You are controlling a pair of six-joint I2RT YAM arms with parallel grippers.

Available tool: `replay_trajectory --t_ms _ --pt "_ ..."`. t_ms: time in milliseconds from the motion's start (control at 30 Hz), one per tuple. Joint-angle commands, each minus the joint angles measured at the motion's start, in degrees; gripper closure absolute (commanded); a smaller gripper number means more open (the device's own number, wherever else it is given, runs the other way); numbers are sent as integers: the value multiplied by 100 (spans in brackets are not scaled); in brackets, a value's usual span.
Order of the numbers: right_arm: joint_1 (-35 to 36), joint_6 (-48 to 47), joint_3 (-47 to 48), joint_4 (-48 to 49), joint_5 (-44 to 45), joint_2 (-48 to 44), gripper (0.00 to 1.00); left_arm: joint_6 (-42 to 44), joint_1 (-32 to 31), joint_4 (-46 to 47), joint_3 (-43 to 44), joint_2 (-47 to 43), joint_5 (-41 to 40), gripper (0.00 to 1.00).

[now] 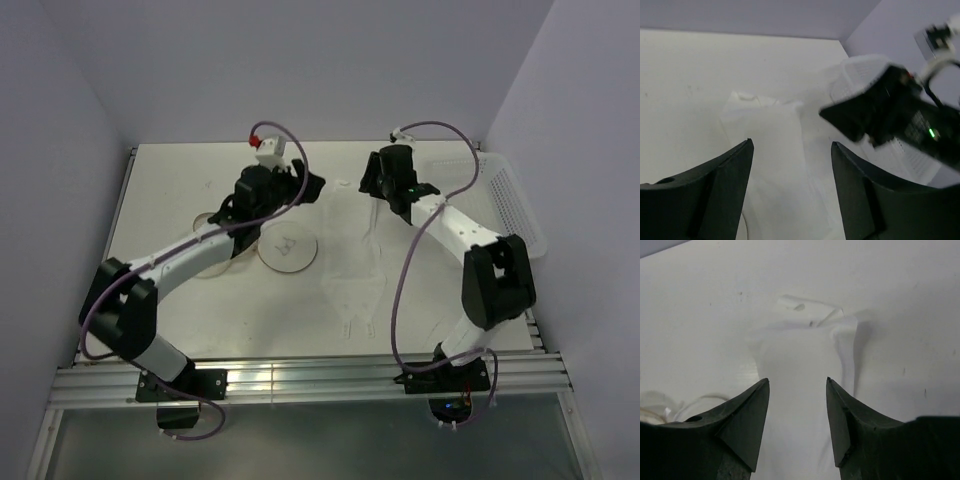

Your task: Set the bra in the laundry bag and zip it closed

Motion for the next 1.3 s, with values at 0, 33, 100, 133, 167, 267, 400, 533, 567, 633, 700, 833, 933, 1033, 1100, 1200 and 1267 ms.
replay_trajectory --t_ms 0,33,100,133,167,267,400,533,567,633,700,833,933,1033,1100,1200,1267 --pt "-166 -117 920 -166 -87 831 43 -605 -287 399 -1308 -527 -493 32" --pt "-210 -82 1089 -193 -86 1207 40 -641 -357 390 -1537 -694 -537 33" --pt "-298 -3 1745 -533 -113 1596 33 -598 -612 364 -2066 -1134 -686 34" --pt "-359 49 1932 -623 -95 1937 29 -624 -708 242 -2171 -1257 -774 34" --pt "-403 154 2117 -719 -113 2097 27 -650 -875 214 -2373 -1450 -792 34" --pt "-483 278 2890 -1159 -166 2730 17 -755 -1147 196 -2602 -1601 -582 34" --pt "-509 419 3357 -1388 -121 3170 16 -791 -1377 214 -2717 -1628 -511 41" --pt "-509 551 3700 -1617 -148 3548 21 -817 -1474 301 -2822 -1680 -380 58" --pt "-509 568 3718 -1617 -96 3584 21 -826 -1517 354 -2875 -1724 -344 65" --pt "-518 612 3762 -1687 -86 3689 21 -817 -1597 372 -2919 -1777 -361 72" --pt "-518 647 3754 -1722 -60 3725 21 -808 -1702 363 -2998 -1830 -405 81" --pt "-562 875 3596 -1547 -218 3751 17 -817 -1817 363 -3130 -1830 -388 88" --pt "-632 1086 3271 -1021 -491 3603 23 -870 -1869 363 -3174 -1768 -353 94" --pt "-632 1245 2586 -11 -429 3226 54 -826 -1913 390 -3192 -1716 -353 96" --pt "-632 1324 2244 446 -429 3092 80 -800 -1931 363 -3140 -1637 -335 96" --pt "-633 1307 1910 911 -447 2864 100 -773 -1949 311 -3087 -1549 -361 97" --pt "-624 1202 1654 1194 -473 2540 100 -765 -1949 223 -3043 -1557 -519 98"
